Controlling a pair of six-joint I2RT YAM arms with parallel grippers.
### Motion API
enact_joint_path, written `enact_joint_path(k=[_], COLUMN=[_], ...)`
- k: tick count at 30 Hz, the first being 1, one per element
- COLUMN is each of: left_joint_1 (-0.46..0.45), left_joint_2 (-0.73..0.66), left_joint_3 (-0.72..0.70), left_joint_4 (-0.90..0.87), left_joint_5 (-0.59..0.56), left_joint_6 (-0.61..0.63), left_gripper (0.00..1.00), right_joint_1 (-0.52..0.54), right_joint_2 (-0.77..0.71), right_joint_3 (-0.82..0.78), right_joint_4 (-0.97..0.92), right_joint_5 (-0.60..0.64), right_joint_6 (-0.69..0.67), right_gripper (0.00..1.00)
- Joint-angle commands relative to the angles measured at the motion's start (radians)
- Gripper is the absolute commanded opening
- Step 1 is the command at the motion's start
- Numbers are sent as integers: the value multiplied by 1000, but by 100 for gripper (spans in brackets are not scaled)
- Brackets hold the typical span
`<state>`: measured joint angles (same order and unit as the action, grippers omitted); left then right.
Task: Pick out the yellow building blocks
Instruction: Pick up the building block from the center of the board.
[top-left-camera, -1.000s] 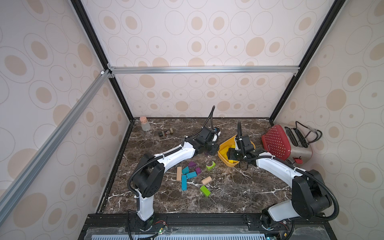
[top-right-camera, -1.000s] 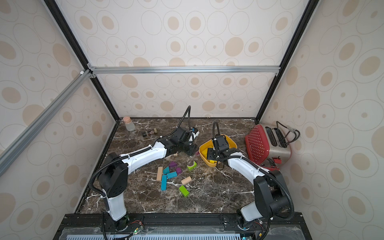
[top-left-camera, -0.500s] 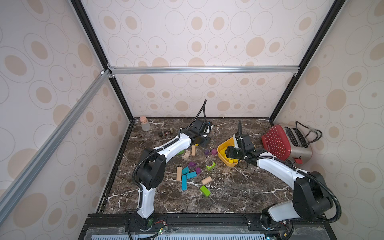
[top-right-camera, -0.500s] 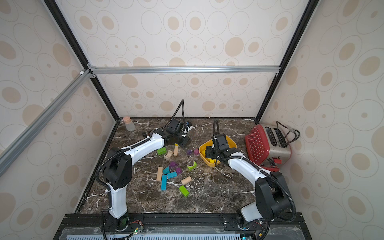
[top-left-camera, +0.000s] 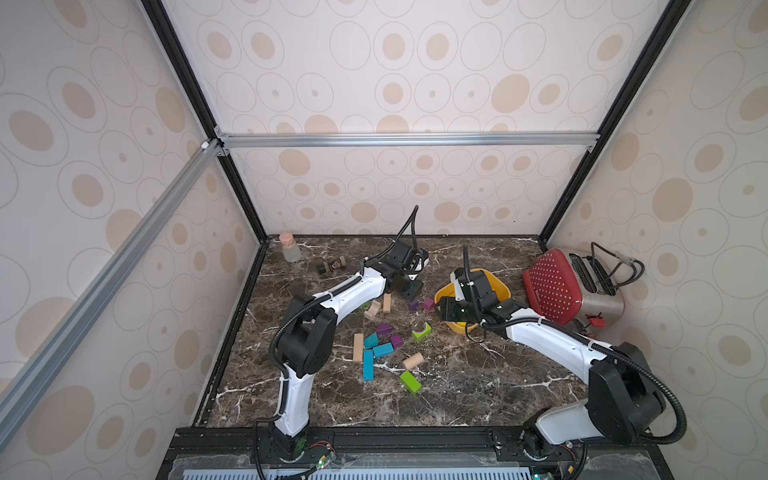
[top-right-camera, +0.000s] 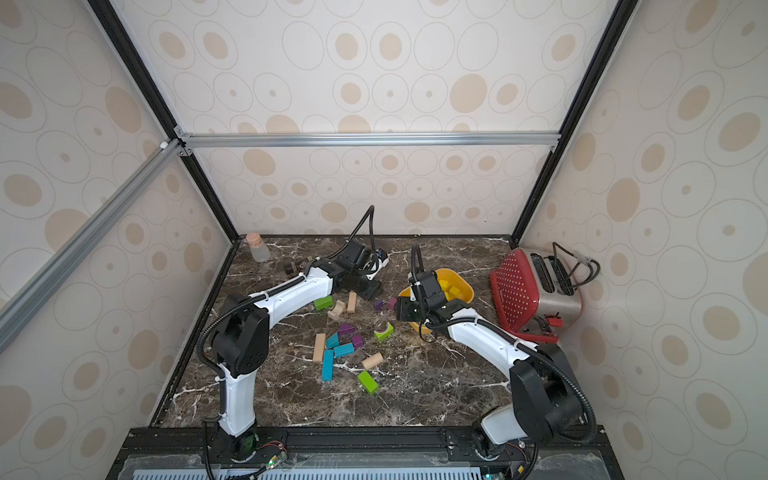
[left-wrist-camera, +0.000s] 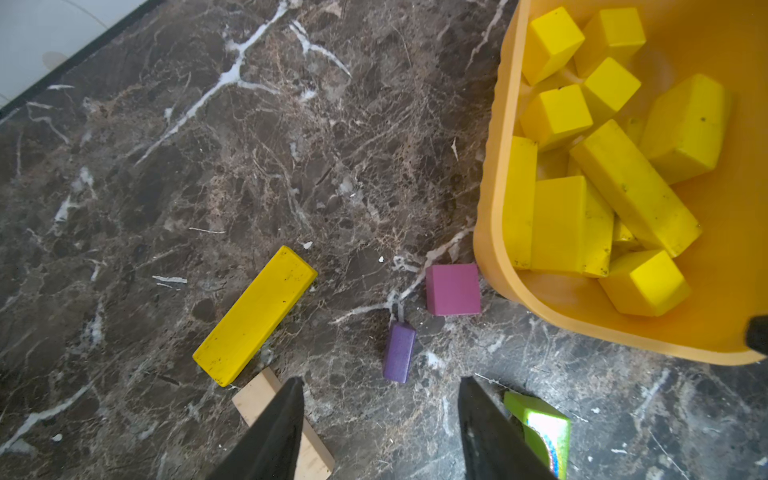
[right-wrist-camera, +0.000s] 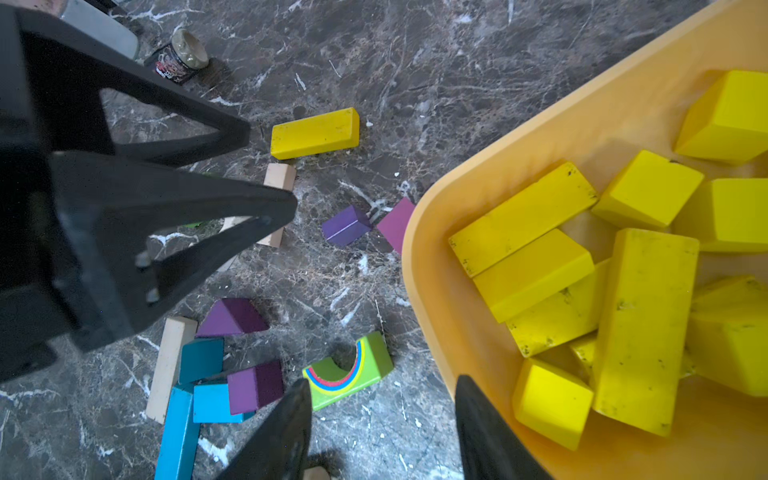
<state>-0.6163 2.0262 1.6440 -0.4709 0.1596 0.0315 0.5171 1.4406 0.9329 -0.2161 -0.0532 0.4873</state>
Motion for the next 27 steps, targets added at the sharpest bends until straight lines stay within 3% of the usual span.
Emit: enact_joint_path(k=[1, 14, 27], left_joint_1=[11, 105, 122], left_joint_2=[30, 146, 304], left_joint_3=[53, 153, 326], left_joint_4=[-46, -92, -212], left_joint_5=[14, 26, -3], left_joint_6=[45, 54, 125], left_gripper=[59, 57, 56], right_joint_1=[6, 9, 35], right_joint_2=[19, 32, 14], right_joint_3=[30, 69, 43], right_joint_4=[-5, -38, -32], right_joint_5=[-2, -5, 19], right_joint_6=[6, -20, 0], right_gripper=[57, 57, 57])
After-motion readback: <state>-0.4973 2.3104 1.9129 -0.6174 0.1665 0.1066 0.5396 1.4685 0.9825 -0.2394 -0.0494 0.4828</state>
